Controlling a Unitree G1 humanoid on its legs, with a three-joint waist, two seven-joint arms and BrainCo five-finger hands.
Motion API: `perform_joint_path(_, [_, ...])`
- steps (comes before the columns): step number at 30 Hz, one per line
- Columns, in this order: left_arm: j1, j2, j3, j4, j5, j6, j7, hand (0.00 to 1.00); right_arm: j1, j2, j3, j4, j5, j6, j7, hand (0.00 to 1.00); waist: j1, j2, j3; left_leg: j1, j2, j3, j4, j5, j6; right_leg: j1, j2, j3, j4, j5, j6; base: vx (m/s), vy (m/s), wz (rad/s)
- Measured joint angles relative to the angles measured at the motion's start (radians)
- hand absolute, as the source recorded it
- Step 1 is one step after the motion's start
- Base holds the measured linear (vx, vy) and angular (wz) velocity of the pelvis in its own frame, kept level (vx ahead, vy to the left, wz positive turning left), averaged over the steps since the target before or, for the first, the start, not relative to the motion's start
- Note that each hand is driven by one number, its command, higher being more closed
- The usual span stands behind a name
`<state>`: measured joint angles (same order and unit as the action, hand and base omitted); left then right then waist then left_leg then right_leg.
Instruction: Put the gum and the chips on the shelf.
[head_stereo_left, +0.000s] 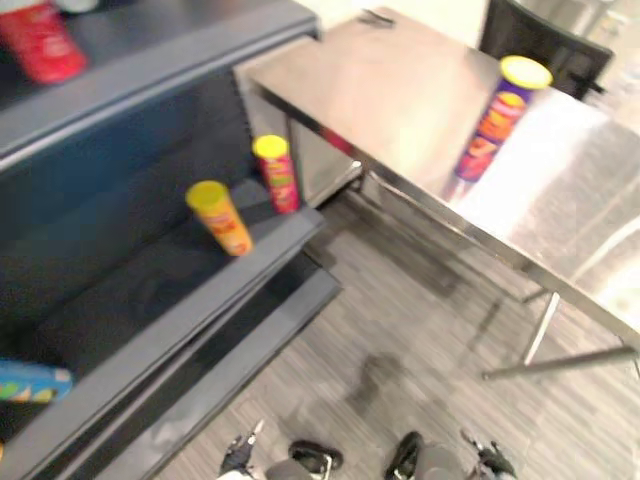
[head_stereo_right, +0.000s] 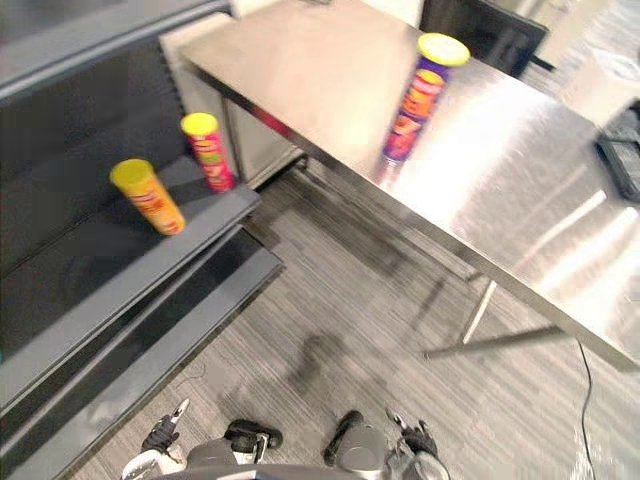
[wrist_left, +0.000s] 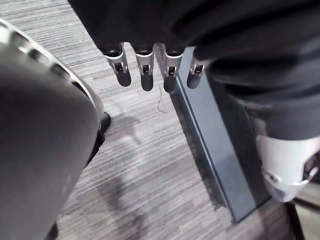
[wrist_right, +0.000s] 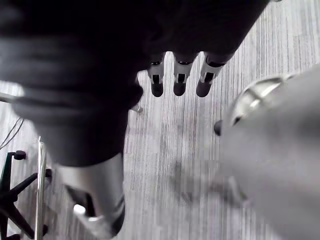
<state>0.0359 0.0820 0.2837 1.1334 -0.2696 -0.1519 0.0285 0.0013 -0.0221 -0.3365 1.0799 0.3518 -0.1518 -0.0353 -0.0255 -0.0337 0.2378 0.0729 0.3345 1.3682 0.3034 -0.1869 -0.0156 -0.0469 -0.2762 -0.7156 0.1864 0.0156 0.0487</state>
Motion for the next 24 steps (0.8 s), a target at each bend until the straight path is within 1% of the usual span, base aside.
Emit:
perform_joint_path(2, [-0.007,-0.028,-0.003,0.002,0.006,0.001,-0.001,0.0,-0.015,-0.012,0.002,-0.005,0.0,-0.003,0.001,0.0,-0.002,0.028,-0.01,0.01,0.041,0.003,0.022,0.019,-0.015,0.021,0.055,0.011,-0.063,-0.003,0.003,-0.03,-0.304,-0.59])
perform_joint_path(3, [-0.007,-0.033,-0.003,0.001,0.009,0.0,-0.001,0.0,-0.012,-0.016,0.002,-0.005,0.0,-0.003,0.001,0.0,-0.003,0.034,-0.013,0.013,0.049,0.003,0.021,0.026,-0.018,0.024,0.065,0.011,-0.068,-0.005,0.001,-0.05,-0.216,-0.14])
perform_joint_path(4, [-0.009,-0.035,-0.003,0.002,0.01,0.0,-0.002,0.0,0.001,-0.023,0.001,-0.006,0.0,-0.003,0.001,0.0,-0.004,0.038,-0.015,0.019,0.058,-0.002,0.017,0.042,-0.023,0.033,0.075,0.008,-0.066,-0.022,0.0,-0.05,-0.147,0.05])
perform_joint_path(6, [-0.01,-0.035,-0.002,0.001,0.011,0.001,-0.002,0.0,0.019,-0.033,0.0,-0.006,0.001,-0.004,0.0,0.0,-0.005,0.036,-0.019,0.02,0.065,-0.008,0.018,0.053,-0.026,0.035,0.078,0.005,-0.055,-0.054,0.002,-0.05,-0.125,0.08])
perform_joint_path(7, [-0.012,-0.035,0.002,0.002,0.011,0.001,-0.001,0.0,0.03,-0.039,-0.008,-0.006,0.001,-0.004,0.0,0.0,-0.008,0.038,-0.02,0.021,0.078,-0.008,0.031,0.058,-0.027,0.03,0.078,0.002,-0.032,-0.083,-0.002,-0.05,-0.089,0.02])
perform_joint_path(8, [-0.011,-0.036,0.008,0.003,0.011,0.002,-0.001,0.0,0.034,-0.039,-0.012,-0.006,0.002,-0.005,0.0,0.0,-0.013,0.038,-0.02,0.024,0.087,-0.008,0.041,0.058,-0.027,0.03,0.078,0.002,-0.019,-0.096,-0.002,-0.06,-0.078,-0.01])
perform_joint_path(9, [-0.008,-0.037,0.022,0.006,0.014,0.003,0.001,0.0,0.042,-0.036,-0.012,-0.005,0.003,-0.005,0.0,0.0,-0.022,0.038,-0.02,0.037,0.115,-0.007,0.08,0.057,-0.028,0.029,0.078,0.003,0.011,-0.123,-0.005,-0.05,-0.049,-0.1])
perform_joint_path(10, [-0.003,-0.038,0.032,0.007,0.015,0.004,0.002,0.0,0.047,-0.032,-0.011,-0.005,0.003,-0.005,0.001,0.0,-0.025,0.036,-0.02,0.053,0.141,-0.006,0.117,0.057,-0.029,0.03,0.077,0.012,0.032,-0.146,-0.008,-0.04,-0.075,-0.33])
perform_joint_path(11, [0.0,-0.039,0.039,-0.002,0.009,0.001,0.006,0.0,0.052,-0.029,-0.011,-0.005,0.003,-0.006,0.0,0.0,-0.024,0.037,-0.021,0.073,0.185,-0.012,0.192,0.06,-0.026,0.033,0.088,0.039,0.053,-0.168,-0.015,-0.02,-0.092,-0.49])
perform_joint_path(12, [0.002,-0.039,0.039,-0.004,0.006,0.0,0.006,0.0,0.052,-0.029,-0.011,-0.005,0.003,-0.007,0.0,0.0,-0.024,0.043,-0.024,0.077,0.214,-0.031,0.23,0.064,-0.022,0.032,0.099,0.053,0.058,-0.174,-0.021,-0.01,-0.147,-0.91])
perform_joint_path(13, [0.01,-0.04,0.039,-0.019,-0.002,0.0,0.006,0.0,0.05,-0.03,-0.006,-0.004,0.004,-0.014,-0.002,0.0,-0.02,0.048,-0.024,0.061,0.258,-0.164,0.304,0.101,0.017,0.032,0.124,0.115,0.056,-0.181,-0.032,-0.01,-0.111,-0.93])
perform_joint_path(14, [0.01,-0.04,0.038,-0.023,-0.003,-0.002,0.006,0.0,0.05,-0.031,-0.003,-0.003,0.005,-0.017,-0.003,0.0,-0.017,0.049,-0.024,0.037,0.265,-0.258,0.33,0.125,0.038,0.034,0.135,0.142,0.045,-0.183,-0.037,0.0,-0.129,-1.13])
perform_joint_path(15, [0.01,-0.037,0.036,-0.026,-0.005,-0.01,0.006,0.0,0.049,-0.036,0.003,-0.001,0.009,-0.023,-0.004,0.0,-0.012,0.041,-0.021,-0.027,0.261,-0.424,0.369,0.131,0.03,0.04,0.15,0.181,0.02,-0.182,-0.042,0.03,-0.042,-0.87])
perform_joint_path(16, [0.008,-0.04,0.024,-0.027,-0.006,-0.011,0.006,0.0,0.046,-0.043,0.0,0.001,0.01,-0.025,-0.006,0.0,-0.011,0.046,-0.024,-0.067,0.222,-0.543,0.368,0.093,-0.015,0.038,0.152,0.206,0.008,-0.175,-0.046,0.05,-0.021,-1.26])
perform_joint_path(17, [0.004,-0.046,-0.024,-0.031,-0.006,-0.012,0.004,0.0,0.041,-0.06,-0.011,0.029,0.011,-0.028,-0.008,0.0,-0.007,0.05,-0.027,-0.111,0.115,-0.724,0.304,0.036,-0.064,0.041,0.151,0.263,-0.023,-0.15,-0.059,0.05,0.043,-1.1])
perform_joint_path(18, [0.004,-0.046,-0.037,-0.03,-0.006,-0.012,0.004,0.0,0.042,-0.068,-0.013,0.039,0.011,-0.027,-0.009,0.0,-0.004,0.052,-0.028,-0.116,0.087,-0.75,0.271,0.027,-0.071,0.044,0.153,0.284,-0.031,-0.146,-0.058,0.07,0.065,-1.14])
perform_joint_path(20, [0.005,-0.042,-0.054,-0.03,-0.004,-0.013,0.005,0.0,0.056,-0.079,-0.052,0.052,0.011,-0.027,-0.012,0.0,-0.001,0.051,-0.028,-0.143,0.017,-0.842,0.089,0.028,-0.093,0.061,0.154,0.333,-0.042,-0.146,-0.055,0.1,0.096,-0.7])
perform_joint_path(21, [0.005,-0.041,-0.054,-0.03,0.001,-0.013,0.005,0.0,0.057,-0.079,-0.058,0.06,0.01,-0.027,-0.013,0.0,0.0,0.051,-0.028,-0.151,0.002,-0.869,0.032,0.037,-0.105,0.061,0.154,0.344,-0.042,-0.146,-0.052,0.13,0.181,-0.63])
perform_joint_path(22, [0.005,-0.041,-0.061,-0.029,0.007,-0.013,0.005,0.0,0.061,-0.082,-0.073,0.07,0.01,-0.027,-0.012,0.0,-0.001,0.052,-0.028,-0.161,-0.017,-0.918,-0.065,0.069,-0.122,0.057,0.153,0.367,-0.042,-0.144,-0.036,0.09,0.137,-0.53])
perform_joint_path(23, [0.007,-0.04,-0.064,-0.028,0.007,-0.013,0.005,0.0,0.062,-0.082,-0.086,0.075,0.01,-0.027,-0.012,0.0,0.001,0.053,-0.028,-0.168,-0.029,-0.939,-0.101,0.088,-0.12,0.058,0.153,0.38,-0.043,-0.144,-0.027,0.17,0.248,-0.63])
perform_joint_path(24, [0.01,-0.04,-0.064,-0.024,0.01,-0.013,0.005,0.0,0.065,-0.084,-0.099,0.075,0.009,-0.026,-0.012,0.0,0.002,0.059,-0.031,-0.175,-0.045,-0.979,-0.15,0.122,-0.119,0.062,0.153,0.402,-0.043,-0.145,-0.005,0.2,0.253,-0.68])
